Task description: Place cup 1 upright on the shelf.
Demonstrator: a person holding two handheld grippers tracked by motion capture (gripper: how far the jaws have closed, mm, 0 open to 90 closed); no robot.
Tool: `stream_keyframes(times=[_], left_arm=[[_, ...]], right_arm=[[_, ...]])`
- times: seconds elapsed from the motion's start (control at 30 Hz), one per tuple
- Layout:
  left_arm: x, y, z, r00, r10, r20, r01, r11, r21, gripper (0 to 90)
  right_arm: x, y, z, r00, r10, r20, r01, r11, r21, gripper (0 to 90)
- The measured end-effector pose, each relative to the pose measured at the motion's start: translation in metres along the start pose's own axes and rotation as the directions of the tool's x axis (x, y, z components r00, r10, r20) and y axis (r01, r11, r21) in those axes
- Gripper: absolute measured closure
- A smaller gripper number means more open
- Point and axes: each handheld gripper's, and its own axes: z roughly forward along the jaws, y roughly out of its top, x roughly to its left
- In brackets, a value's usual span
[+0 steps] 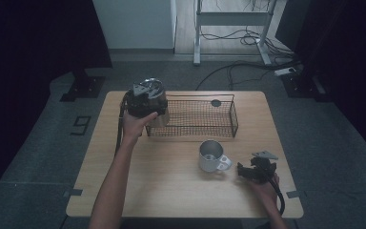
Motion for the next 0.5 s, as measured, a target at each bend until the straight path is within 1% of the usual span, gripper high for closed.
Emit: stream_keyframes(times=[0.1, 0.27, 0.37, 0.5], left_arm=[[-0.001, 0.0, 0.005, 0.9999, -0.013, 0.005, 0.013, 0.9999, 0.003, 3.9], [-0.004, 0.002, 0.011, 0.9999, -0.011, 0.013, 0.011, 0.9999, 0.006, 3.9], [-0.006, 0.002, 0.015, 0.9999, -0.007, 0.009, 0.007, 0.9999, 0.011, 3.9], [-0.006, 0.002, 0.019, 0.9998, -0.015, 0.016, 0.015, 0.9999, 0.007, 3.8]], right_arm=[[0.0, 0.0, 0.0, 1.0, 0.0, 0.0, 0.0, 1.0, -0.003, 5.4], [0.0, 0.0, 0.0, 1.0, 0.0, 0.0, 0.0, 1.0, -0.002, 5.5], [0.0, 0.0, 0.0, 1.0, 0.0, -0.001, 0.0, 1.0, -0.002, 5.5], [0.0, 0.0, 0.0, 1.0, 0.0, -0.001, 0.0, 1.0, -0.003, 5.7]])
